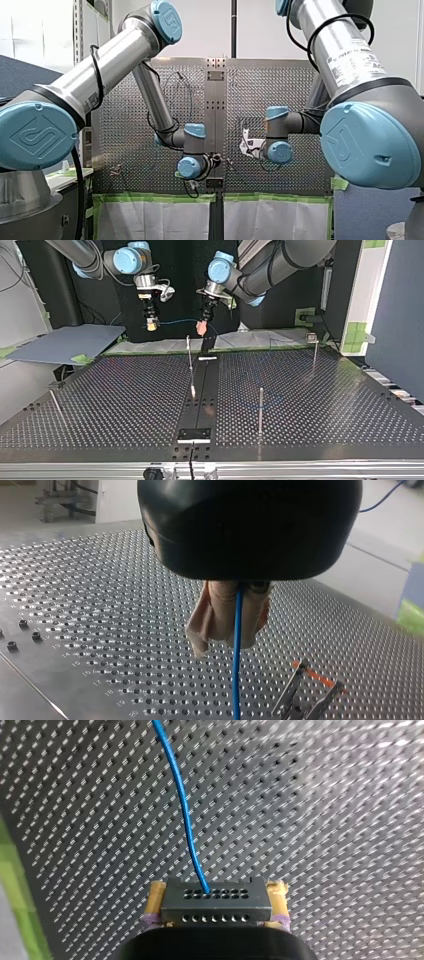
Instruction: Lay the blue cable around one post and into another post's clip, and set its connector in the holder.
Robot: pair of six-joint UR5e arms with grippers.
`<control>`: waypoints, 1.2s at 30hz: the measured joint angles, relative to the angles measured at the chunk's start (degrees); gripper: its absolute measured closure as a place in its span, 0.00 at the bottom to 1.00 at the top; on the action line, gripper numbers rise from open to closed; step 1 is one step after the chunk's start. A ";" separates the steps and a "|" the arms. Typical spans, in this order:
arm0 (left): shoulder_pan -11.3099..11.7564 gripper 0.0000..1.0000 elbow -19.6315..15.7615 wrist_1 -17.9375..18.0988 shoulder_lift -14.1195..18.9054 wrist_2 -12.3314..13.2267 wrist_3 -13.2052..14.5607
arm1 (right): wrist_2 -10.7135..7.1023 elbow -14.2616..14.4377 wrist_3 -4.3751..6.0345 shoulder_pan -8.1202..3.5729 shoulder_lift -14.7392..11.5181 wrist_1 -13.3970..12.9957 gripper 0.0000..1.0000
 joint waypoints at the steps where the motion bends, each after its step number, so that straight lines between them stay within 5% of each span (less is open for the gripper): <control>1: 0.00 1.00 0.00 0.03 -0.01 -0.29 0.56 | 0.05 0.00 0.08 -0.21 0.47 -0.29 1.00; 12: -0.34 1.00 0.04 2.89 -1.65 0.32 6.59 | 0.06 -0.14 1.09 -3.07 6.12 -4.90 1.00; 18: -0.93 1.00 0.43 5.65 -4.46 1.88 6.07 | -0.06 -1.24 1.21 -3.99 9.17 -7.07 1.00; 24: -0.80 1.00 1.15 8.67 -7.20 2.03 5.67 | -0.08 -3.38 1.28 -4.45 12.56 -7.30 1.00; 36: -0.10 1.00 2.03 9.50 -7.69 0.45 7.82 | -0.50 -8.85 1.04 -4.77 17.90 -5.13 1.00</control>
